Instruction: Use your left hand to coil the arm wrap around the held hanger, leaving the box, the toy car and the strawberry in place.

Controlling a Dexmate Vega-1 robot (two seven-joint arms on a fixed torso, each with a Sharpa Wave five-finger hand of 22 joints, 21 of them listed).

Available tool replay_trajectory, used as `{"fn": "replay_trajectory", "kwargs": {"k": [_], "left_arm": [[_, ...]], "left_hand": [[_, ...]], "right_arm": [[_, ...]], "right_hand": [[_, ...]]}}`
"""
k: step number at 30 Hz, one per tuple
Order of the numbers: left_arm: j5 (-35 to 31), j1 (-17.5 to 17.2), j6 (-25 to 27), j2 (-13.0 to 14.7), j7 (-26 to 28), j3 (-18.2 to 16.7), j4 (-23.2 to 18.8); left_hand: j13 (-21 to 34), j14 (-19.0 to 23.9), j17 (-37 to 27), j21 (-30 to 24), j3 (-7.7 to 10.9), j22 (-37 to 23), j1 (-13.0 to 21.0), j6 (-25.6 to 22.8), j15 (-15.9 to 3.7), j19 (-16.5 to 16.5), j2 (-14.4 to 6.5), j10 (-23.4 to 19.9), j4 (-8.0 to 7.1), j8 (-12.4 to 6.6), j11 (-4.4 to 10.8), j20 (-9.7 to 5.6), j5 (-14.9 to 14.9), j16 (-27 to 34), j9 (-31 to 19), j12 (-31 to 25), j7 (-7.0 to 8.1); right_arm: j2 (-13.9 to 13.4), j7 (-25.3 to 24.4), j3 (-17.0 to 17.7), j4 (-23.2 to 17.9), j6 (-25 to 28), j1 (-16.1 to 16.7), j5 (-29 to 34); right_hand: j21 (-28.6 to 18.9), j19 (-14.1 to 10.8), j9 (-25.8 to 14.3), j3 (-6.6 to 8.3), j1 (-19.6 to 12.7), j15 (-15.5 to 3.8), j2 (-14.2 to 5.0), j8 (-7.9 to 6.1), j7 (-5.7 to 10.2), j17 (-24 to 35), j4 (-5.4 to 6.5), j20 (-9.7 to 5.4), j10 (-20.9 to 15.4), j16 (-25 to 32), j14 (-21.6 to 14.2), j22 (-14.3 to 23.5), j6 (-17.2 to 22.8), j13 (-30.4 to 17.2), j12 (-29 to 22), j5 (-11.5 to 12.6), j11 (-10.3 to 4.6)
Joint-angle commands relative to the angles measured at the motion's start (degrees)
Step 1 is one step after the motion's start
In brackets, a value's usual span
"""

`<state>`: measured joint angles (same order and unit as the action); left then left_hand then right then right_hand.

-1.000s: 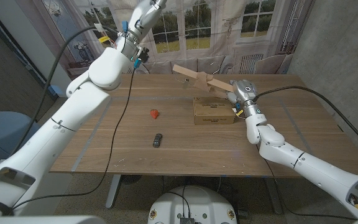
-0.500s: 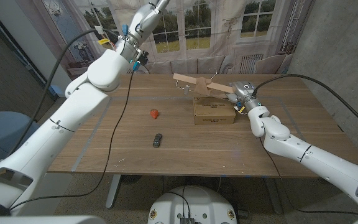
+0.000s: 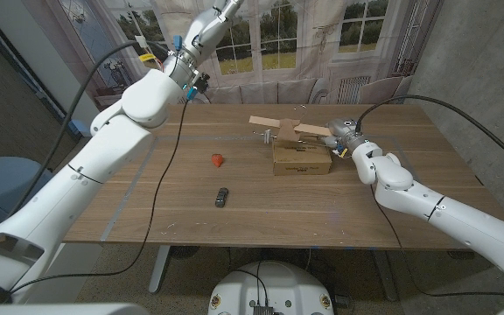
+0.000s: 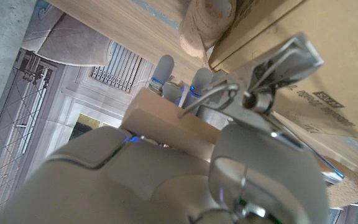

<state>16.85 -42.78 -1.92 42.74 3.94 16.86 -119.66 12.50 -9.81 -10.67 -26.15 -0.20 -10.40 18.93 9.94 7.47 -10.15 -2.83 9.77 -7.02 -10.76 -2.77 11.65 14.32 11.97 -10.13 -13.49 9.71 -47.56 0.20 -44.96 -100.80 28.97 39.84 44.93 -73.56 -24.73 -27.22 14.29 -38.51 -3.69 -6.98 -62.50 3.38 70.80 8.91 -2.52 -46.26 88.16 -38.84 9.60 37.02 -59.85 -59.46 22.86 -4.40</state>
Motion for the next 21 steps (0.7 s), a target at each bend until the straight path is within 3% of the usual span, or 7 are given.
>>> {"fn": "replay_trajectory", "kwargs": {"k": [1,6,9,14,17,18,21], "left_arm": [[1.15,-0.59,0.15,0.73,-0.22,-0.46,-0.63],[1.4,-0.67,0.54,1.09,-0.35,-0.56,-1.16],[1.33,-0.65,0.66,1.19,-0.28,-0.54,-1.43],[1.5,-0.54,1.03,1.53,-0.57,-0.53,-1.84],[1.56,-0.58,1.29,1.57,-0.46,-0.53,-2.07],[1.71,-0.55,1.37,1.66,-0.63,-0.54,-2.1],[1.82,-0.52,1.66,1.76,-0.6,-0.58,-2.32]], "left_hand": [[0.08,-11.43,0.02,0.16,-0.27,-0.12,-0.47,9.1,-0.48,-18.46,-0.33,10.27,0.01,0.02,-0.36,0.41,0.37,-0.04,0.03,0.28,0.54],[-0.01,-11.3,0.02,0.23,-0.31,-0.12,-0.49,9.0,-0.49,-18.38,-0.36,10.19,0.05,-0.01,-0.34,0.4,0.38,-0.05,0.02,0.28,0.41],[-0.06,-11.29,0.02,0.27,-0.34,-0.12,-0.5,8.98,-0.49,-18.32,-0.38,10.31,0.07,-0.01,-0.5,0.39,0.4,-0.09,0.02,0.36,0.4],[-0.14,-11.3,0.02,0.36,-0.38,-0.12,-0.51,8.96,-0.57,-18.28,-0.4,10.39,0.11,-0.01,-0.46,0.4,0.42,-0.15,0.02,0.42,0.38],[-0.17,-11.31,0.03,0.41,-0.41,-0.12,-0.51,8.95,-0.54,-18.28,-0.4,10.35,0.13,-0.01,-0.43,0.41,0.43,-0.18,0.02,0.42,0.36],[-0.18,-11.29,0.03,0.42,-0.41,-0.12,-0.51,8.96,-0.56,-18.28,-0.39,10.35,0.13,0.0,-0.41,0.41,0.43,-0.18,0.02,0.42,0.36],[-0.22,-11.3,0.03,0.48,-0.45,-0.12,-0.52,8.97,-0.6,-18.27,-0.39,10.34,0.15,0.01,-0.39,0.41,0.45,-0.22,0.02,0.44,0.37]], "right_arm": [[-0.79,8.28,-1.01,-0.75,1.04,-1.41,1.85],[-0.82,11.91,-0.86,-1.25,2.13,-1.97,1.69],[-0.63,13.08,-0.72,-1.33,2.92,-2.16,1.6],[-0.64,14.1,-0.43,-1.48,3.66,-2.29,1.25],[-0.93,13.6,0.2,-1.64,3.2,-2.0,0.23],[-0.97,13.55,0.54,-1.66,3.05,-1.9,-0.42],[-1.21,13.55,1.3,-1.68,2.52,-1.69,-2.16]], "right_hand": [[1.17,0.02,0.09,-0.4,0.01,-8.01,0.35,0.42,0.26,0.11,-0.13,-5.2,0.29,-0.47,1.08,0.18,0.28,0.81,0.26,0.72,0.08],[3.66,0.5,2.39,-1.34,0.3,-8.01,0.87,3.18,1.84,-0.22,-0.11,-5.49,2.43,-1.68,3.44,0.18,-1.91,3.89,2.24,1.66,-0.46],[7.15,1.39,4.99,-4.22,0.78,-8.42,4.22,6.64,2.57,-2.93,-0.44,-5.71,6.22,-6.57,7.56,0.24,-5.15,6.97,4.37,3.51,-0.54],[11.25,1.34,6.93,-9.19,1.98,-8.5,10.64,9.94,2.86,-8.76,-0.53,-6.15,9.73,-15.41,7.51,0.21,-7.46,10.21,6.29,7.14,-0.71],[15.36,2.17,9.23,-13.36,3.41,-8.45,13.56,12.91,2.91,-15.61,-0.15,-6.03,11.97,-24.06,8.08,0.28,-7.94,13.78,7.94,11.49,-0.7],[17.73,1.87,10.64,-16.22,4.44,-8.39,14.12,14.82,2.8,-21.66,0.01,-6.07,14.29,-30.34,7.66,0.38,-7.87,17.06,9.79,14.21,-0.37],[21.27,2.81,12.7,-21.37,6.24,-8.23,13.84,18.43,2.7,-30.48,0.06,-5.52,20.4,-40.85,10.52,0.59,-9.83,22.53,14.27,17.63,0.96]]}}
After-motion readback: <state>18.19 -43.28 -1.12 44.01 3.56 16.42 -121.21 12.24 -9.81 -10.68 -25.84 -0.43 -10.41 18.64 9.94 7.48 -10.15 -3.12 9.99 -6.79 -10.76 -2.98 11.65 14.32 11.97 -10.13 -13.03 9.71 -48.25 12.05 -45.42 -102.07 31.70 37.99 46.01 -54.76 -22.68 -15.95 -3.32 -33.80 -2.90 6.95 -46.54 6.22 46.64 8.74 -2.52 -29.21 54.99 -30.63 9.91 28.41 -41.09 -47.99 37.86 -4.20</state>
